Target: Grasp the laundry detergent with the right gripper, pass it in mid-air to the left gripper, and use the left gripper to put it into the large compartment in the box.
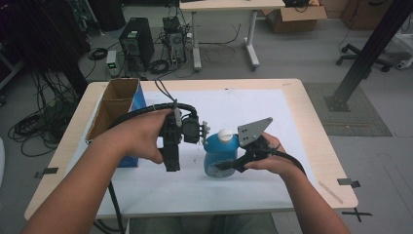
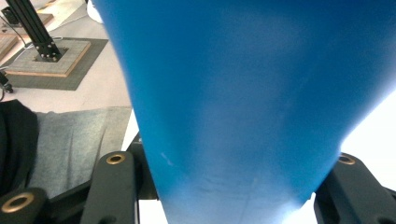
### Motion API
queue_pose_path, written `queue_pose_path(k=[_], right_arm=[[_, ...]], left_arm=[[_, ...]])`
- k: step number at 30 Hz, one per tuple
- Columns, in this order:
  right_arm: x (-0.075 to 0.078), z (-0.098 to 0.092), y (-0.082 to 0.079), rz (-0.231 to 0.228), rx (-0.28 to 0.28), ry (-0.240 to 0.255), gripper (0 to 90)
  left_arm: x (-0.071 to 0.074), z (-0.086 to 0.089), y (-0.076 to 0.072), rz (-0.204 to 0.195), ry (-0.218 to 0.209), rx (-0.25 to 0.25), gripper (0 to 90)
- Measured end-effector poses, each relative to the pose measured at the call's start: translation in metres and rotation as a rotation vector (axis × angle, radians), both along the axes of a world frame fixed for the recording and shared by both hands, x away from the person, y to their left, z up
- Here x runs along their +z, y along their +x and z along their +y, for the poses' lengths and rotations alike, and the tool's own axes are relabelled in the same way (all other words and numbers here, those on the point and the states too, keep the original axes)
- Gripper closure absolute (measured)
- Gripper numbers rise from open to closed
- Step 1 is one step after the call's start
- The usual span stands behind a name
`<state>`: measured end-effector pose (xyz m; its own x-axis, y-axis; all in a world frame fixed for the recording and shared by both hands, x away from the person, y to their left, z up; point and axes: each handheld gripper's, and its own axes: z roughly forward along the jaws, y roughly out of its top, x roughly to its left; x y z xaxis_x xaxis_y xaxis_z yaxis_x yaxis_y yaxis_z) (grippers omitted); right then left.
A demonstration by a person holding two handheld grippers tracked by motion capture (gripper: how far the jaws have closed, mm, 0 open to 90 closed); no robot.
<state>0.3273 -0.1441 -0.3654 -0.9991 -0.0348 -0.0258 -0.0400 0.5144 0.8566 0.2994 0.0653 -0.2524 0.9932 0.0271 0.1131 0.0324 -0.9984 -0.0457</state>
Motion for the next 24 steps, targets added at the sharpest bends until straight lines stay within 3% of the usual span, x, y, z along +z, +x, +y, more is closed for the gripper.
queue_pose_path(k=[10,24], right_arm=[[-0.014,0.025,-0.005,-0.007,0.003,0.020,45.2],[-0.023,0.052,-0.008,-0.022,0.000,0.031,45.2]], left_arm=[[0.001,-0.003,0.000,0.005,-0.015,-0.006,0.4],[0.002,-0.002,0.002,0.010,-0.026,-0.002,0.4]])
